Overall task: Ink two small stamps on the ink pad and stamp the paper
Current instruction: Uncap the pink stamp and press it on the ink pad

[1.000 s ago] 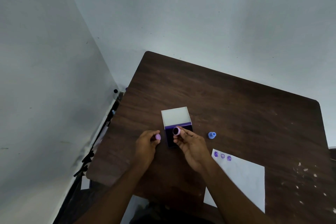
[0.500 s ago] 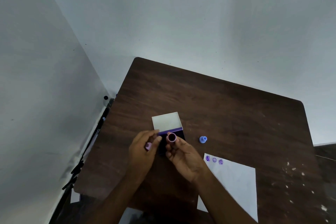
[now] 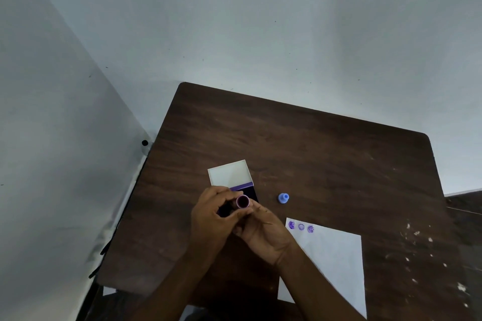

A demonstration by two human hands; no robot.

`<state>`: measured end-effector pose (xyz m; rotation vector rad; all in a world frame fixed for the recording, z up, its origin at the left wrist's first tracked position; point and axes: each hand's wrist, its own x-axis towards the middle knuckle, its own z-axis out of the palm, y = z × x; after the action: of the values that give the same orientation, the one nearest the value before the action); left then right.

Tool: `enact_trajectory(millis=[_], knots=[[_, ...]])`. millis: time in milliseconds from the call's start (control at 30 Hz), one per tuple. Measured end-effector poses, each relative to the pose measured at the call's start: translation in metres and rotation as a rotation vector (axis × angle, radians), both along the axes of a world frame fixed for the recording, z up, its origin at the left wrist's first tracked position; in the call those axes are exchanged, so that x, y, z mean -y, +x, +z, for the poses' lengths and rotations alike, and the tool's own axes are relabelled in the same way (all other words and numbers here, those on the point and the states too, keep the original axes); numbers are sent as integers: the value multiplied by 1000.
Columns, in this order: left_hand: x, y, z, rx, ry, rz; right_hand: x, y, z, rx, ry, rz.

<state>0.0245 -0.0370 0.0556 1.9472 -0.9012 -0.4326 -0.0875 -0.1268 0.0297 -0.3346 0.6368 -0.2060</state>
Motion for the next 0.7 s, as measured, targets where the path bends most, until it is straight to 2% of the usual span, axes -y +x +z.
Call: enact_trajectory(millis=[267,600,700], knots=[[9,-4,4,-61,88,12,7,-3,-1,11,57,-3],[12,-13,-5,-92,0,65,14,-10,-13,69,174,-1],[12,-14,-12,-78,-25,75,18,-11,-15,97,140,39]])
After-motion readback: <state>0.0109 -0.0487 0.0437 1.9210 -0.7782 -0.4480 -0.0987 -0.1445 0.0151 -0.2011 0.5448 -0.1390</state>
